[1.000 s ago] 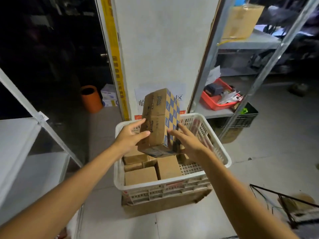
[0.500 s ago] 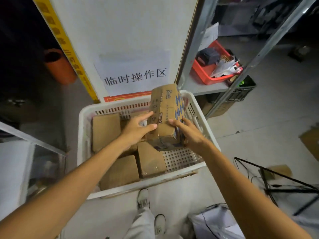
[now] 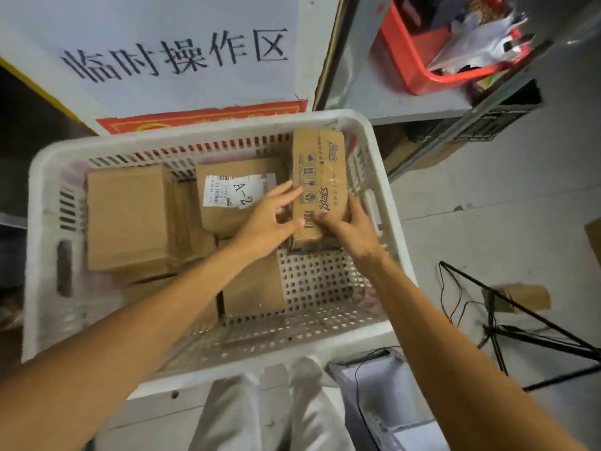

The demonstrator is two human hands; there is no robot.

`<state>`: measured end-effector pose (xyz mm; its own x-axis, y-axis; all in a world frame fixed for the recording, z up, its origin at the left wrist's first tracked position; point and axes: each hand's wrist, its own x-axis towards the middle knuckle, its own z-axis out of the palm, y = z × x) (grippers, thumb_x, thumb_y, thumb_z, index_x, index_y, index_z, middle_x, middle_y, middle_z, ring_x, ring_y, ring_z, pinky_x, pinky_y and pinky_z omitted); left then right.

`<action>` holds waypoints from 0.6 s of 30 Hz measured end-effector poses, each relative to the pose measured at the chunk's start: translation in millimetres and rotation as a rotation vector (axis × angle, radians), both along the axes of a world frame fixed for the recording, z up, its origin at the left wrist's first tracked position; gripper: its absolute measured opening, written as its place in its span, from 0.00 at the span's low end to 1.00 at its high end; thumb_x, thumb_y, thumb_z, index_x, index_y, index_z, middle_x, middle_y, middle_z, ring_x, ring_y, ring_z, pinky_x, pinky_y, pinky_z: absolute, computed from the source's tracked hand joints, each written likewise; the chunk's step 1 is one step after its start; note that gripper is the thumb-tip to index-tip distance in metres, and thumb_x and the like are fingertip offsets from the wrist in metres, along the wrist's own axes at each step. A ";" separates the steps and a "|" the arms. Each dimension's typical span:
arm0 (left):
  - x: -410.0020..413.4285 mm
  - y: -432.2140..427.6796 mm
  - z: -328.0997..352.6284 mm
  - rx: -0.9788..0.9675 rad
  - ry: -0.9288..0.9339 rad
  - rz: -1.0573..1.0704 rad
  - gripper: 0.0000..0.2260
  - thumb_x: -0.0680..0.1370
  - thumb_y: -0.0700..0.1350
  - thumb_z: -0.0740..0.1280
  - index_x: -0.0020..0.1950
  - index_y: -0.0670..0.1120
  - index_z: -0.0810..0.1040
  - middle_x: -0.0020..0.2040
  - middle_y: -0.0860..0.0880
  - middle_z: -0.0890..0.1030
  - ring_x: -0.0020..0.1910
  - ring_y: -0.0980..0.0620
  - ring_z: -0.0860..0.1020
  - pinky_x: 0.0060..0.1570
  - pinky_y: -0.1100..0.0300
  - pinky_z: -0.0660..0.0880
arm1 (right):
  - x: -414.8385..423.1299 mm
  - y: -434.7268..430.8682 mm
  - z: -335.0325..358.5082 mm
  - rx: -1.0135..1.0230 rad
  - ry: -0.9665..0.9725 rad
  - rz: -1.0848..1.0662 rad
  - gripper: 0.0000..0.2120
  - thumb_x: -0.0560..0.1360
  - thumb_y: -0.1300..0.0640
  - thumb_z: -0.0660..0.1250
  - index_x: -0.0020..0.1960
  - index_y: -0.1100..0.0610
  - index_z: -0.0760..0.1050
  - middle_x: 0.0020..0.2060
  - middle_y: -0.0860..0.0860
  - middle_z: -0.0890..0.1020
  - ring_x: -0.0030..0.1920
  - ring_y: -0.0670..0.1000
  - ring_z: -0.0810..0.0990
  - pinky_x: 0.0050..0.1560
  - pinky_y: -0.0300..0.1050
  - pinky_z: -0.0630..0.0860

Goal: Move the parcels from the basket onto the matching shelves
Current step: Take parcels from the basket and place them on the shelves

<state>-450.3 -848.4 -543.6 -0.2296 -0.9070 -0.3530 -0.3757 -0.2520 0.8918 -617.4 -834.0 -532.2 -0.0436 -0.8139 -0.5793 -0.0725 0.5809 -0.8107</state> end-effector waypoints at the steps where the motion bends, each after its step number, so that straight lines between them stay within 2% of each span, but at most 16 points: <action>1: -7.0 -1.4 -8.2 -0.020 0.006 0.001 0.29 0.74 0.36 0.70 0.73 0.49 0.66 0.76 0.54 0.59 0.67 0.56 0.65 0.51 0.81 0.66 | -4.8 -3.4 -9.0 -0.027 0.005 -0.003 0.29 0.73 0.63 0.71 0.70 0.54 0.64 0.60 0.53 0.79 0.56 0.54 0.82 0.51 0.56 0.82; 3: -19.4 -3.7 -22.9 -0.038 0.030 -0.007 0.30 0.74 0.37 0.71 0.73 0.51 0.66 0.74 0.58 0.58 0.70 0.59 0.63 0.52 0.79 0.68 | -16.0 -9.9 -24.1 -0.044 0.018 -0.018 0.28 0.74 0.64 0.70 0.70 0.55 0.63 0.60 0.54 0.79 0.56 0.55 0.81 0.50 0.55 0.82; 5: -29.5 -4.8 -31.0 -0.050 0.031 -0.020 0.31 0.73 0.39 0.72 0.73 0.52 0.65 0.74 0.61 0.58 0.69 0.65 0.64 0.56 0.73 0.71 | -25.7 -15.2 -34.1 -0.038 0.023 -0.039 0.27 0.74 0.64 0.70 0.70 0.55 0.64 0.60 0.54 0.79 0.58 0.56 0.81 0.54 0.55 0.80; 7: -37.5 -4.7 -36.7 -0.072 0.005 -0.036 0.34 0.72 0.42 0.73 0.75 0.50 0.63 0.74 0.61 0.56 0.66 0.73 0.63 0.59 0.71 0.71 | -31.2 -18.5 -41.8 -0.053 0.027 -0.057 0.27 0.74 0.64 0.69 0.70 0.56 0.65 0.61 0.54 0.79 0.59 0.55 0.80 0.57 0.57 0.79; 8: -40.6 -3.5 -39.5 -0.076 -0.026 -0.055 0.36 0.72 0.43 0.74 0.76 0.50 0.62 0.74 0.61 0.55 0.66 0.73 0.62 0.61 0.68 0.71 | -31.8 -17.1 -43.6 -0.065 0.050 -0.060 0.26 0.73 0.64 0.69 0.69 0.56 0.66 0.61 0.53 0.79 0.59 0.53 0.79 0.58 0.58 0.78; 11: -48.5 1.3 -44.9 -0.062 -0.136 -0.139 0.38 0.71 0.43 0.74 0.77 0.48 0.58 0.78 0.56 0.51 0.74 0.59 0.57 0.70 0.52 0.66 | -33.5 -6.1 -46.3 -0.065 0.090 -0.062 0.27 0.72 0.65 0.70 0.68 0.55 0.66 0.60 0.52 0.79 0.60 0.50 0.79 0.58 0.58 0.78; 12: -49.5 1.1 -44.8 -0.040 -0.142 -0.156 0.38 0.71 0.42 0.74 0.77 0.47 0.58 0.78 0.55 0.50 0.75 0.57 0.56 0.71 0.50 0.65 | -34.5 -4.8 -46.6 -0.043 0.090 -0.047 0.28 0.72 0.65 0.70 0.69 0.56 0.65 0.61 0.52 0.79 0.60 0.51 0.79 0.59 0.58 0.78; 15: -47.9 -5.9 -46.3 0.009 -0.159 -0.144 0.39 0.72 0.40 0.73 0.77 0.47 0.56 0.78 0.54 0.49 0.75 0.56 0.56 0.72 0.51 0.63 | -34.4 -16.9 -52.1 0.002 0.085 0.018 0.30 0.72 0.65 0.71 0.71 0.57 0.63 0.62 0.53 0.78 0.61 0.52 0.78 0.61 0.58 0.77; 18: -40.2 -13.7 -56.6 -0.018 -0.266 -0.157 0.36 0.73 0.40 0.72 0.77 0.45 0.58 0.78 0.54 0.50 0.75 0.55 0.57 0.71 0.60 0.59 | -30.1 -33.2 -65.6 0.076 0.057 0.130 0.30 0.74 0.66 0.69 0.71 0.58 0.60 0.62 0.53 0.77 0.62 0.53 0.78 0.63 0.57 0.75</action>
